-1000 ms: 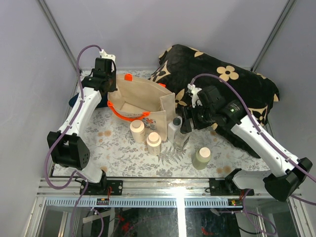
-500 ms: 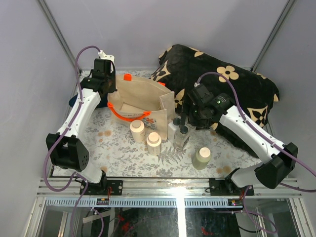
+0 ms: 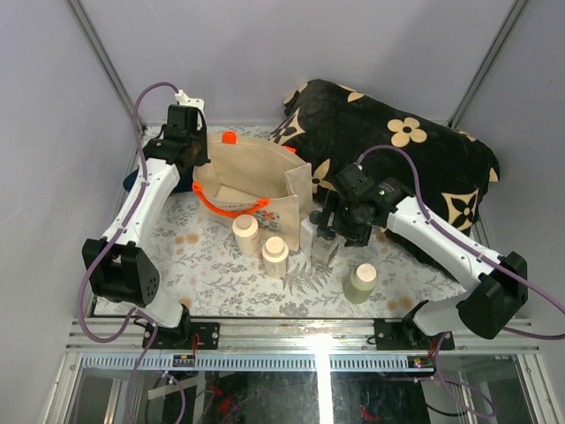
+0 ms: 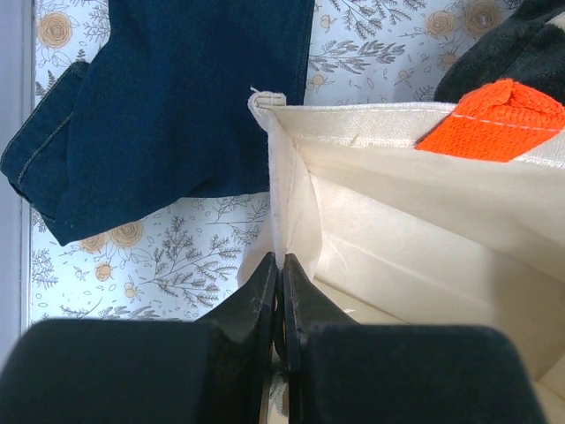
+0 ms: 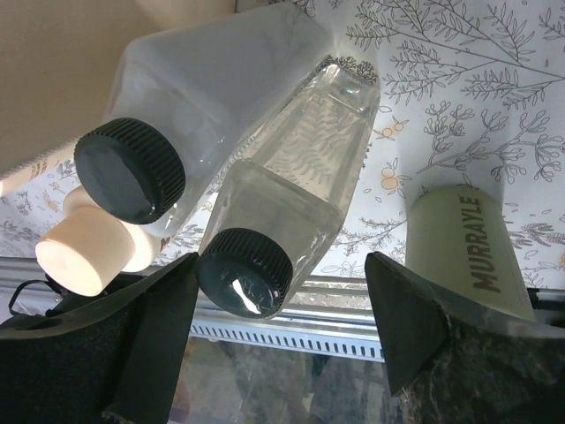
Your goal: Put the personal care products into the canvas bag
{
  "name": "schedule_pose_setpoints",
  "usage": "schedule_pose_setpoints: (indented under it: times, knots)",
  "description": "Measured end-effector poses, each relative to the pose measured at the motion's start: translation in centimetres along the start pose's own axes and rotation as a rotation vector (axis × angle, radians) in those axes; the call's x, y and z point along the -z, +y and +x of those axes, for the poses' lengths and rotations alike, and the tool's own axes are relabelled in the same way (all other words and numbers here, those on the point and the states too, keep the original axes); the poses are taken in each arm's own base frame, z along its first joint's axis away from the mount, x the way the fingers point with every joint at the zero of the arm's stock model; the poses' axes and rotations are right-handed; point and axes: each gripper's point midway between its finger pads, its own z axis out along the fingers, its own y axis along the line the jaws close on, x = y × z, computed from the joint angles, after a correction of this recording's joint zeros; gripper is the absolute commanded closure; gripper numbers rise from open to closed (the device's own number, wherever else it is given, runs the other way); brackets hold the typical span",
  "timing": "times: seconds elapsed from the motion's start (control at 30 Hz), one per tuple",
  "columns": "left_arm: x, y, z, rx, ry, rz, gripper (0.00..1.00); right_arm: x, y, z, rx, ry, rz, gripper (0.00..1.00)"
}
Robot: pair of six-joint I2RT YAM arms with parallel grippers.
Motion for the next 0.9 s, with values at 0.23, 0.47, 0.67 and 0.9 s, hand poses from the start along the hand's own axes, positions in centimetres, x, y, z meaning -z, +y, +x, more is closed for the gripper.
schedule_pose_setpoints:
  times: [0.23,0.47,0.67,0.9]
  knots:
    - [-0.1,-0.1,0.0,0.0,-0.002,0.007,1.0,-0.6,0.5,0.0,0.007,0.004,0.007,0.32]
    - [0.0,-0.1,0.2,0.001,-0.007,0.01,1.0,-2.8,-1.3,1.1,0.07,0.067,0.158,0.35]
    - [0.1,-0.3,0.2,0.005,-0.014,0.02,1.0,-2.8,-2.4,0.5,0.127,0.065,0.257,0.47]
    - [0.1,-0.5,0.2,0.009,-0.016,0.032,1.0,-2.5,-3.4,0.1,0.176,0.057,0.303,0.84]
